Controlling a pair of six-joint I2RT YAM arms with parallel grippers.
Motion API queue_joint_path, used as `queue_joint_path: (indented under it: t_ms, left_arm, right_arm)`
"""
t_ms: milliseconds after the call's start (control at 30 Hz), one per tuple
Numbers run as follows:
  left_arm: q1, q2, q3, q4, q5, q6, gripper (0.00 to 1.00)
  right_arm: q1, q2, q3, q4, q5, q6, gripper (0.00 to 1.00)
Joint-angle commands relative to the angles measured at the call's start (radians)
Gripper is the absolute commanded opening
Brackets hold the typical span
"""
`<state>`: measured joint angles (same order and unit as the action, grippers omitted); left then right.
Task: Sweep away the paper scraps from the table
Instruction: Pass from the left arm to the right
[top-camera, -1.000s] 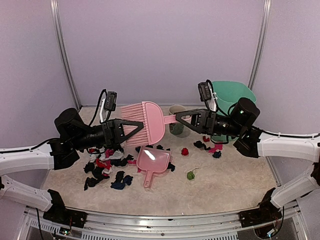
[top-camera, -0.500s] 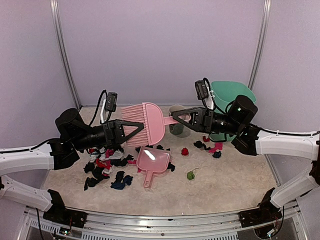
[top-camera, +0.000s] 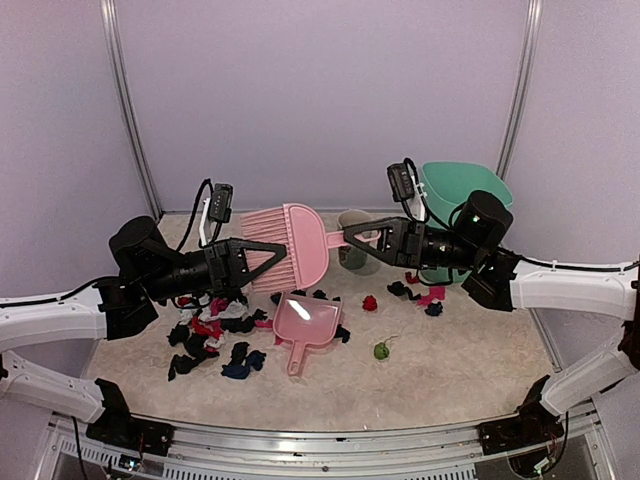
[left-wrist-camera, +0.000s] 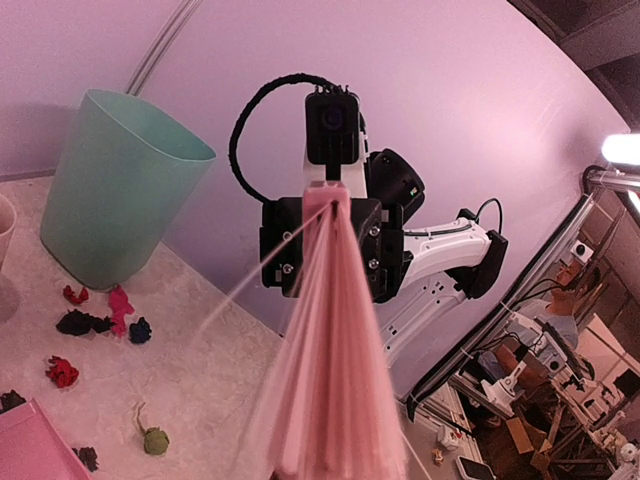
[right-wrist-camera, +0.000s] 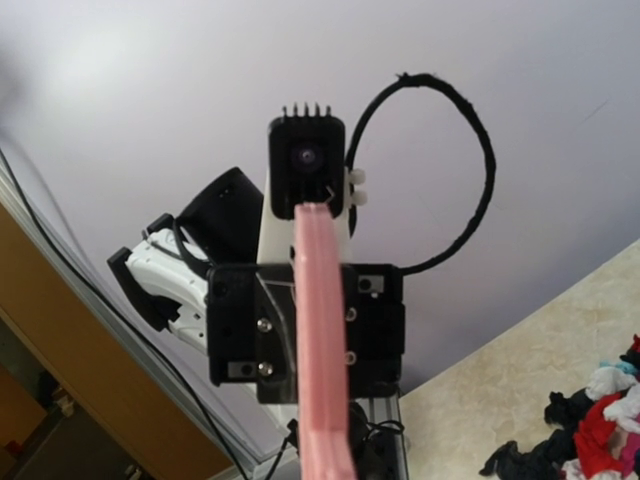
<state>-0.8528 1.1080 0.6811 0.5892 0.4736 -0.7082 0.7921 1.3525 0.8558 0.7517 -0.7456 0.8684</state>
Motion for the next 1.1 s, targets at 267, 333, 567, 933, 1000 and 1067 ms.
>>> queue_joint_path:
  t_ms: [267, 333, 567, 933, 1000, 1067]
  left_arm:
    - [-0.005, -0.005, 0.019, 0.010, -0.002, 0.022, 0.00]
    - [-0.005, -0.005, 0.020, 0.011, 0.000, 0.024, 0.00]
    - [-0.005, -0.006, 0.021, 0.012, 0.010, 0.031, 0.00]
    - [-0.005, -0.019, 0.018, -0.003, 0.012, 0.046, 0.00]
    - [-0.005, -0.020, 0.018, -0.007, 0.015, 0.048, 0.00]
    - [-0.005, -0.021, 0.021, -0.013, 0.019, 0.050, 0.00]
  right_arm:
    - [0.013, -0.003, 0.009, 0.008, -0.014, -0.007, 0.16]
    - [0.013, -0.001, 0.011, 0.010, -0.016, -0.005, 0.16]
    - [0.012, 0.002, 0.015, -0.001, -0.015, -0.001, 0.17]
    - [0.012, 0.004, 0.012, -0.019, -0.001, 0.005, 0.20]
    - [0.012, 0.003, 0.013, -0.022, -0.002, 0.004, 0.21]
    - [0.012, 0.004, 0.011, -0.028, 0.000, 0.003, 0.22]
